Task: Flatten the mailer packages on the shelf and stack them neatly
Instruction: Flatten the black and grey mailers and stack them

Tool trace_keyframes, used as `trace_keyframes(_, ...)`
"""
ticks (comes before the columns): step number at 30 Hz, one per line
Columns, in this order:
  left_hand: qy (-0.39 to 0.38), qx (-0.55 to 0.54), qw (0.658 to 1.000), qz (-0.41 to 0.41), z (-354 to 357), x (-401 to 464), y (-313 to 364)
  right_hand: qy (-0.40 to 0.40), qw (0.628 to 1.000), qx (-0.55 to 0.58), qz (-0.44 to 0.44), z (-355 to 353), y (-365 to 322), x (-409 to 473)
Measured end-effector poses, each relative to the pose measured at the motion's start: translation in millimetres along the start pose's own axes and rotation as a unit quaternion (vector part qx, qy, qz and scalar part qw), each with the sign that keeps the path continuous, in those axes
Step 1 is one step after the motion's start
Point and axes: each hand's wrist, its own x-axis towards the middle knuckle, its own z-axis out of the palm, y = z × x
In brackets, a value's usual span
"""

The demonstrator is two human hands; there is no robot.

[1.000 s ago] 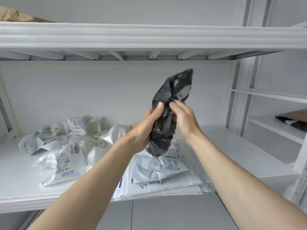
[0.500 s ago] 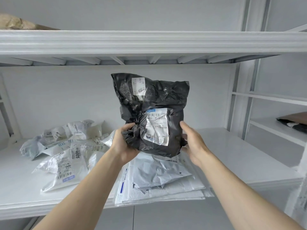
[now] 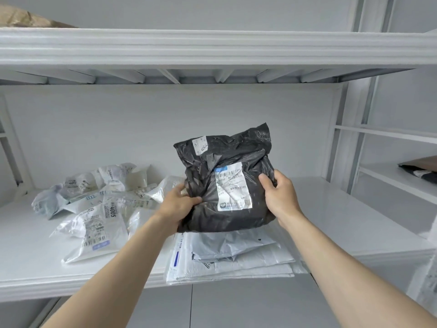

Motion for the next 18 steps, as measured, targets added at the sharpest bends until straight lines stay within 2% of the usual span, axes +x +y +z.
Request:
trace_keyframes(4,0.072,-0.03,0.997,0.031,-2,10,0,0.006,0.999,-0.032,0.017,6,13,5)
trace_keyframes(7,0.087,-0.024,0.996,0.016,-2,15,2,-0.007,0.996,-0.025,0.087,15,25,17)
trace_keyframes(10,0.11,0.101,0.989,0.015,-5,17,-11,-0.049,0.986,-0.051,0.149,15,44,22)
trace_keyframes(13,0.076,0.216,0.973,-0.013,-9,22,-41,-0.09,0.974,-0.114,0.175,6,63,15)
trace_keyframes(16,0.033,0.274,0.96,-0.05,-10,25,-56,-0.15,0.953,-0.185,0.185,-1,73,10)
trace_keyframes(18,0.044,0.263,0.962,-0.056,-13,32,-53,-0.157,0.951,-0.194,0.184,-5,72,14)
